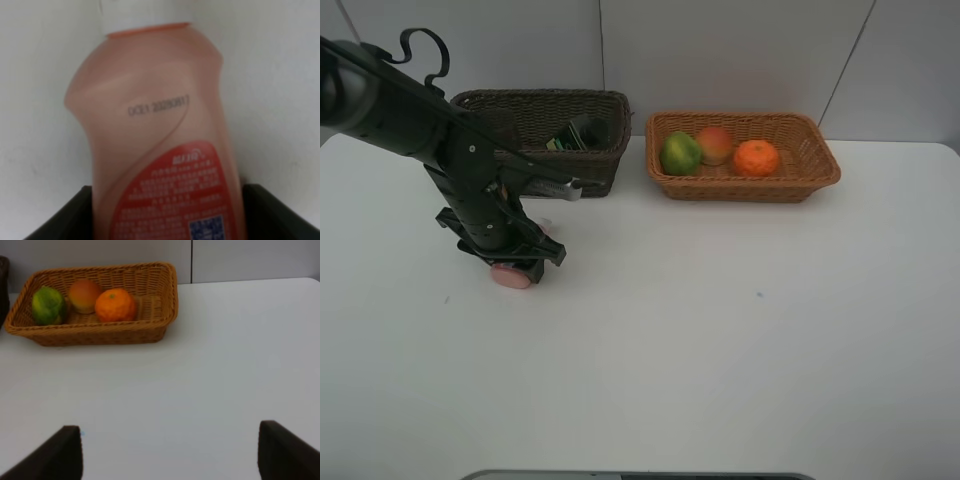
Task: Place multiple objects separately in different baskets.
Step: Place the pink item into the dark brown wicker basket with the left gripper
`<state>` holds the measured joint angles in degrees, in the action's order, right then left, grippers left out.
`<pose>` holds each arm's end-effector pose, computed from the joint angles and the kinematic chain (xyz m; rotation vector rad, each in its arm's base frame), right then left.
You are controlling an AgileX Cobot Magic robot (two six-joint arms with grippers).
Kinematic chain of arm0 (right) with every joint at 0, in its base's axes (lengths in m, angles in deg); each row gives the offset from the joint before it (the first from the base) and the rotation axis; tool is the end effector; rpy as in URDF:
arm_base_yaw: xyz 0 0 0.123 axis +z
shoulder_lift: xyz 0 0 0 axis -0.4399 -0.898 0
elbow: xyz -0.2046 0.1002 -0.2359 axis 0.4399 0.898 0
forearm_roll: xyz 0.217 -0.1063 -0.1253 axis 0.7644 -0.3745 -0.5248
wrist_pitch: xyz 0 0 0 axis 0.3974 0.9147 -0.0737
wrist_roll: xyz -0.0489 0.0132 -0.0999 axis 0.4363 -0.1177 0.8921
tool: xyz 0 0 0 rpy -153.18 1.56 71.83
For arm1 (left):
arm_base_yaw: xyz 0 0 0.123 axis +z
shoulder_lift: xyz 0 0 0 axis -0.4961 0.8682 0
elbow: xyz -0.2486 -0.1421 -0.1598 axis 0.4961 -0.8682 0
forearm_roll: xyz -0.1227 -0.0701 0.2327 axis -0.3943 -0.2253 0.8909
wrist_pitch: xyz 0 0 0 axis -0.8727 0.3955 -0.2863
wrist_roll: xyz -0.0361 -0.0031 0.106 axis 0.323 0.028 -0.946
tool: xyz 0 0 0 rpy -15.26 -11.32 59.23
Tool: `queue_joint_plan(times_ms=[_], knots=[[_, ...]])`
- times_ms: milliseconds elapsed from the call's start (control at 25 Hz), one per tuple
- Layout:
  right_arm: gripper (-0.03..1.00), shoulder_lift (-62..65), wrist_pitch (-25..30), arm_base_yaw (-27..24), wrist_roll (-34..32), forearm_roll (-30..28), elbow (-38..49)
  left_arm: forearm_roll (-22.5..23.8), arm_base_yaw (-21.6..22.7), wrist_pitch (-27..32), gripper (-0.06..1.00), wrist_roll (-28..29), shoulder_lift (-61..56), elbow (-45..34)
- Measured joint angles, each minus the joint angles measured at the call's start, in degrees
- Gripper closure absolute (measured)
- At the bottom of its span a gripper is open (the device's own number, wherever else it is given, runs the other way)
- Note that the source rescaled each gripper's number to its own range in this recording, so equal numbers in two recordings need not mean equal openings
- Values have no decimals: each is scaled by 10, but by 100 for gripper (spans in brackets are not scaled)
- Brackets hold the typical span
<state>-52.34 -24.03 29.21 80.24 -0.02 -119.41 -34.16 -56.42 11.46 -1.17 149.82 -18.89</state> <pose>-0.0149 -0.0093 0.2852 0.0179 2.0104 -0.0263 0.3406 -0.1669 0.0961 0.5717 2.8313 -0.0473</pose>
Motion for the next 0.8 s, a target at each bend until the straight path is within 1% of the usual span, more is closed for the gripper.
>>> queue_joint_plan(times_ms=[200,360,560,800], knots=[[34,0,0,0,0,0,0,0,0,9,22,0,-23,0],[34,0,0,0,0,0,0,-1,0,25,22,0,-64,0],[34,0,0,0,0,0,0,-4,0,29,22,1,-130,1],[34,0,0,0,0,0,0,-3,0,46,22,2,-170,50]])
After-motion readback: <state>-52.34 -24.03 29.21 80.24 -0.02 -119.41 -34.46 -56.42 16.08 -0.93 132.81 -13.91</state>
